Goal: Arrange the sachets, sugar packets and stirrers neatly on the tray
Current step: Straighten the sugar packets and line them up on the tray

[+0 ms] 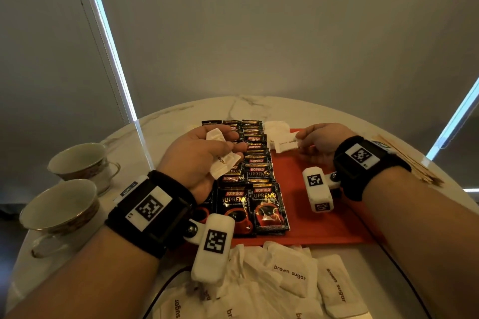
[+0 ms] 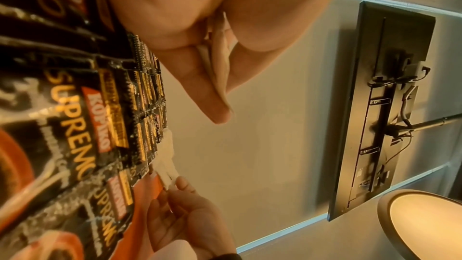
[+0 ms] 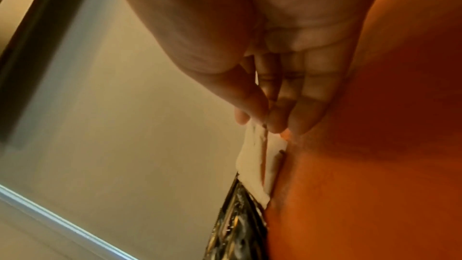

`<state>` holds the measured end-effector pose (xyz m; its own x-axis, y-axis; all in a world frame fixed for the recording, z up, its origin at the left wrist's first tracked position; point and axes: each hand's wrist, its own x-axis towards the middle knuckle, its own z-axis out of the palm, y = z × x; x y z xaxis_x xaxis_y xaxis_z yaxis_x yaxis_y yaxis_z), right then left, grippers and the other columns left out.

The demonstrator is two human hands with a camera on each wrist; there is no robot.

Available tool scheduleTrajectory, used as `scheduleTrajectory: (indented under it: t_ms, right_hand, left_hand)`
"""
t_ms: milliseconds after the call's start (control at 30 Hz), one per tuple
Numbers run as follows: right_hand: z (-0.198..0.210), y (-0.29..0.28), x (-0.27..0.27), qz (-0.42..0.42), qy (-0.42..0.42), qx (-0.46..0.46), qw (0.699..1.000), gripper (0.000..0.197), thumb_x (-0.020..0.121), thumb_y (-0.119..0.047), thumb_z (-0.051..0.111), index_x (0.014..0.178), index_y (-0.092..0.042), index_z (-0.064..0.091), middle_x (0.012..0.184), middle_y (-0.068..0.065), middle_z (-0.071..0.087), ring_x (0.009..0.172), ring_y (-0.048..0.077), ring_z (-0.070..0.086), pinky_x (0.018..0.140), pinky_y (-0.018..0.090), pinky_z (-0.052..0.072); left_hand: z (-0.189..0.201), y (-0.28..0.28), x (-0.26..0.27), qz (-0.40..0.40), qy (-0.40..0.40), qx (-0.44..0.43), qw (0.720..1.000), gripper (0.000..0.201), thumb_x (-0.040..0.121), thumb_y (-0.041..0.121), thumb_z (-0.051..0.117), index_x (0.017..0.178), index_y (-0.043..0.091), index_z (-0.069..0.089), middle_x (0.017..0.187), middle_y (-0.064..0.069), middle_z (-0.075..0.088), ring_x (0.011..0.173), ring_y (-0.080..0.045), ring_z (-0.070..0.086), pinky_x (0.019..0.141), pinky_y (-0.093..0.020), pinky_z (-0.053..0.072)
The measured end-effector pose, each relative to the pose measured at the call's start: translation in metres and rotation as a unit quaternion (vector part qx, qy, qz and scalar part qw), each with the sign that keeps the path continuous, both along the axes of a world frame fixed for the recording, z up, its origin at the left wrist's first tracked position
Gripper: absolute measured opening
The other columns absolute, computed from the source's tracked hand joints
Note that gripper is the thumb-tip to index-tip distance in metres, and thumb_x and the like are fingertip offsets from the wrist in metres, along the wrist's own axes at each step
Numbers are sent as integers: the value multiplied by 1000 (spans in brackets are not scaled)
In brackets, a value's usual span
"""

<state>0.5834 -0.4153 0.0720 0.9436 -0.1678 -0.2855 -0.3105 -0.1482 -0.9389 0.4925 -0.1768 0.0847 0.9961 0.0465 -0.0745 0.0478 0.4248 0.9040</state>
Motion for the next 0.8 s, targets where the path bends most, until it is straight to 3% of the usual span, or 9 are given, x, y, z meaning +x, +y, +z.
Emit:
scheduleTrajectory:
  t_ms: [67, 167, 267, 333, 467, 533, 600, 667, 800]
  right_hand:
    - [0, 2, 5, -2, 14, -20, 1000, 24, 89, 15, 59, 83, -6, 69, 111, 19, 70, 105, 32, 68, 69, 35, 59]
    - [-1, 8, 11, 5, 23, -32, 999, 24, 89, 14, 63, 82, -8, 71, 114, 17, 70, 109, 32, 67, 67, 33, 58]
    - [1, 15, 13, 20, 35, -71, 997, 24, 90, 10, 64, 80, -11, 71, 105, 11, 69, 100, 27, 65, 76, 34, 60]
    - [3, 17, 13, 27, 43, -86, 995, 23, 92, 8, 64, 83, -11, 72, 100, 11, 67, 95, 25, 63, 73, 30, 58]
    - [1, 14, 14, 17, 45, -96, 994, 13, 92, 0, 67, 95, -8, 77, 108, 13, 71, 84, 20, 62, 82, 33, 59]
    - [1, 15, 12, 3, 35, -88, 995, 11, 93, -3, 68, 99, -6, 77, 104, 13, 70, 79, 18, 60, 77, 32, 59]
    - [2, 16, 7, 3, 25, -81, 996, 13, 94, -4, 66, 103, 0, 74, 92, 11, 65, 70, 16, 55, 65, 29, 55]
    - [3, 19, 2, 24, 32, -71, 997, 13, 95, -5, 65, 104, 2, 72, 81, 9, 62, 64, 14, 52, 62, 27, 50]
    - [5, 28, -2, 69, 78, -85, 991, 14, 96, -10, 65, 104, -2, 74, 93, 9, 74, 63, 14, 55, 61, 27, 48]
  left_hand:
    - [1, 1, 0, -1, 2, -2, 1000, 29, 92, -19, 54, 105, 3, 66, 101, -15, 74, 79, -22, 78, 60, -28, 61]
    - [2, 1, 0, -3, 4, -3, 1000, 29, 92, -19, 54, 105, 4, 66, 102, -15, 74, 81, -23, 78, 61, -30, 62]
    - [2, 2, 1, 1, 6, -7, 1000, 29, 92, -19, 54, 105, 4, 66, 101, -14, 75, 83, -24, 78, 62, -31, 62]
    - [2, 3, 2, 3, 9, -7, 1000, 29, 92, -19, 55, 107, 4, 66, 102, -14, 75, 84, -24, 79, 62, -32, 62]
    - [2, 4, 3, 4, 10, -11, 1000, 30, 93, -19, 54, 108, 4, 65, 105, -15, 75, 85, -25, 79, 63, -33, 63]
    - [2, 4, 3, 3, 8, -15, 1000, 30, 93, -19, 54, 108, 3, 65, 107, -16, 74, 85, -25, 79, 63, -33, 63]
    - [2, 4, 3, 2, 8, -22, 1000, 29, 93, -20, 54, 108, 3, 65, 105, -16, 74, 84, -24, 79, 63, -33, 63]
    - [2, 4, 3, -1, 7, -33, 999, 29, 93, -20, 53, 108, 3, 64, 103, -16, 74, 82, -24, 79, 63, -33, 64]
    - [2, 2, 3, -9, 23, -55, 998, 35, 88, -25, 44, 107, 0, 62, 103, -21, 71, 78, -28, 78, 67, -38, 65]
